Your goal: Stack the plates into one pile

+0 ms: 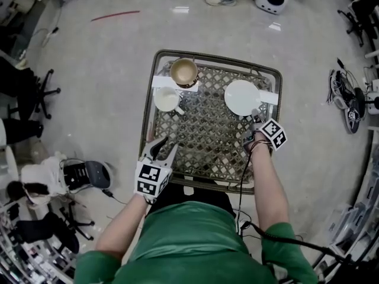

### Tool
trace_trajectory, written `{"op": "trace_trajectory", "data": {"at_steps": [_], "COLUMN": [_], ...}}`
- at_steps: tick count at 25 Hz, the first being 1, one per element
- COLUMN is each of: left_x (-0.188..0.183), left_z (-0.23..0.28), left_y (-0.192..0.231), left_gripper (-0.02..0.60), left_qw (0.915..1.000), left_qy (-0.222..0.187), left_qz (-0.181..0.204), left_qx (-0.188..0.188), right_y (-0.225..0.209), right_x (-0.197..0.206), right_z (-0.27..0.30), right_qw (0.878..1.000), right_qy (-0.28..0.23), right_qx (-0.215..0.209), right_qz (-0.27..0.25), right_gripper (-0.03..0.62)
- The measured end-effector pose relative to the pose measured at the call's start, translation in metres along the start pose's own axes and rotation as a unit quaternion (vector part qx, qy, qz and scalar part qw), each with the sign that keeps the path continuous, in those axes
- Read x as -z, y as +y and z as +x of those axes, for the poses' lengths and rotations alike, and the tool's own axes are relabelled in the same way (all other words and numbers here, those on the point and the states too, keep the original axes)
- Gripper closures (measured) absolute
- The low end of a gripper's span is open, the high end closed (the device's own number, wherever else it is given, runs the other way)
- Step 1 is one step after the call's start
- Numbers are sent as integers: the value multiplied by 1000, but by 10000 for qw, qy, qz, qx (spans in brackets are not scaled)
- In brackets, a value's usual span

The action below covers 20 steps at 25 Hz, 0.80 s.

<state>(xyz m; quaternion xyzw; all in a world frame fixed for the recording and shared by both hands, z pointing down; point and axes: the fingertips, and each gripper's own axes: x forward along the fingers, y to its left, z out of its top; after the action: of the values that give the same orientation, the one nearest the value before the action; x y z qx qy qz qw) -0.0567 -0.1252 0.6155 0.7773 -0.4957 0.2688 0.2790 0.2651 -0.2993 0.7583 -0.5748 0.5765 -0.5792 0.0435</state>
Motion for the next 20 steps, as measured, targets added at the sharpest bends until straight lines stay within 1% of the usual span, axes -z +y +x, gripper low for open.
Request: {"op": "trace_trajectory", "data": {"at_steps": [2,4,5,8,9,11,12,16,20], "left_x": [4,8,10,11,10,7,5,-4,-15], "left_z": [-1,-3,-4,-7,-8,-11,-12,-16,-22], "left_y": [0,2,3,8,8,8,9,15,19], "left_gripper": [437,437,437,437,437,437,437,437,437], "left_qw": [10000,10000,10000,10000,10000,9999,9999,9996,9988], "left_qy": [10,24,23,-27,-44,-88,-121,-293,-452], "left_qz": [-20,-42,-50,-43,-41,-35,-27,21,32], "left_qx": [-14,-35,-47,-69,-63,-39,-28,40,167], "right_y": [0,3,6,17,20,26,31,59,87], "right_x": [1,4,5,6,4,0,-2,-9,-6], "right_z": [5,9,11,11,9,1,-5,-33,-70], "right_qw": [9997,9976,9953,9832,9781,9703,9686,9678,9621], "right_qy": [86,209,269,392,375,278,211,-136,-362], "right_qx": [75,231,329,689,816,967,973,751,468], "right_qz": [-204,-613,-866,-1646,-1877,-2201,-2279,-2399,-2663], "right_gripper": [555,547,533,418,402,395,395,397,459]}}
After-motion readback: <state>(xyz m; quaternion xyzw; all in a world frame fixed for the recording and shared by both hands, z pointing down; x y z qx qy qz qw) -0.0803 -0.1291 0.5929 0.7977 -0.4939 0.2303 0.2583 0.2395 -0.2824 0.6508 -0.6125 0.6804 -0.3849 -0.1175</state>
